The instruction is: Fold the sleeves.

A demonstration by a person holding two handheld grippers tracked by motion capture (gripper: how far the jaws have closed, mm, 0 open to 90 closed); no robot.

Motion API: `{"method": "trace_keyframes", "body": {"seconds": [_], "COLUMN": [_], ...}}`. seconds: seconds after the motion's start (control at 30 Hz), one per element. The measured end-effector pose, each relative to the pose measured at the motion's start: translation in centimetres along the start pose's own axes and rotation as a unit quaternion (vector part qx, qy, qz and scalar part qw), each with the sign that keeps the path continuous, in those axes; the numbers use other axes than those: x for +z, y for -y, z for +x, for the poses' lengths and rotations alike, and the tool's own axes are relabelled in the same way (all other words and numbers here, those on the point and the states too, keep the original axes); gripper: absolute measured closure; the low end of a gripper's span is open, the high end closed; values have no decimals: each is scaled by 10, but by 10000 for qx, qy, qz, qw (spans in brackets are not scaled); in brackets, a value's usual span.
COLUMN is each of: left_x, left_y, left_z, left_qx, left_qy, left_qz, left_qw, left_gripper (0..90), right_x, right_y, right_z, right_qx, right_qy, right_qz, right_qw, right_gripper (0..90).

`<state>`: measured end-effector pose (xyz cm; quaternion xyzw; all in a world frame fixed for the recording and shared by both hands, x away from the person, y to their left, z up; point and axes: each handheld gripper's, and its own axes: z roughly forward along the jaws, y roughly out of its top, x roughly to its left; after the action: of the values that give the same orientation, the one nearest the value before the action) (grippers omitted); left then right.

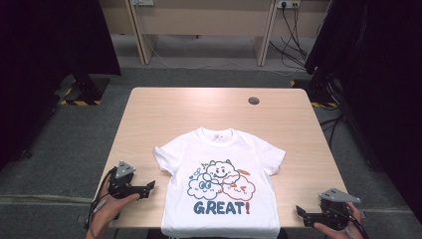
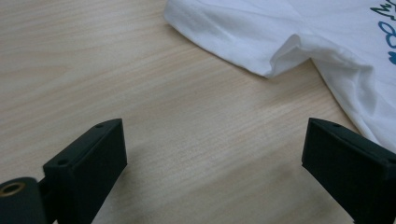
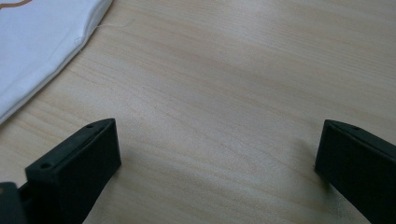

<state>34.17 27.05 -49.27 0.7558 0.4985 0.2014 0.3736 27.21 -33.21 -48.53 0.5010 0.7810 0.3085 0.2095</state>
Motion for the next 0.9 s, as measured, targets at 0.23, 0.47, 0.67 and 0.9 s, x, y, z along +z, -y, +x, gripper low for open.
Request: {"method": "trace_keyframes", "body": {"seconds": [0.23, 0.47, 0.67, 0.9], "left_x": [7, 19, 28, 37], "left_y": [-17, -30, -42, -52], "left_z": [4, 9, 14, 18], "left_qx": [48, 11, -49, -76], "left_qy": [83, 188, 180, 93], "left_qz": [-48, -85, -122, -84], "left_qw": [9999, 9998, 9998, 9999], "left_gripper": [74, 68, 60, 75], "right_x": [0, 0, 0, 0], "right_y": [0, 0, -1, -1], "right_z": [0, 0, 0, 0], "right_qx": [8, 12, 5, 6], "right_qy": [1, 5, 7, 7], "right_qz": [12, 17, 19, 19], "right_qw": [10000, 10000, 10000, 10000], "right_gripper": [1, 2, 1, 1]}}
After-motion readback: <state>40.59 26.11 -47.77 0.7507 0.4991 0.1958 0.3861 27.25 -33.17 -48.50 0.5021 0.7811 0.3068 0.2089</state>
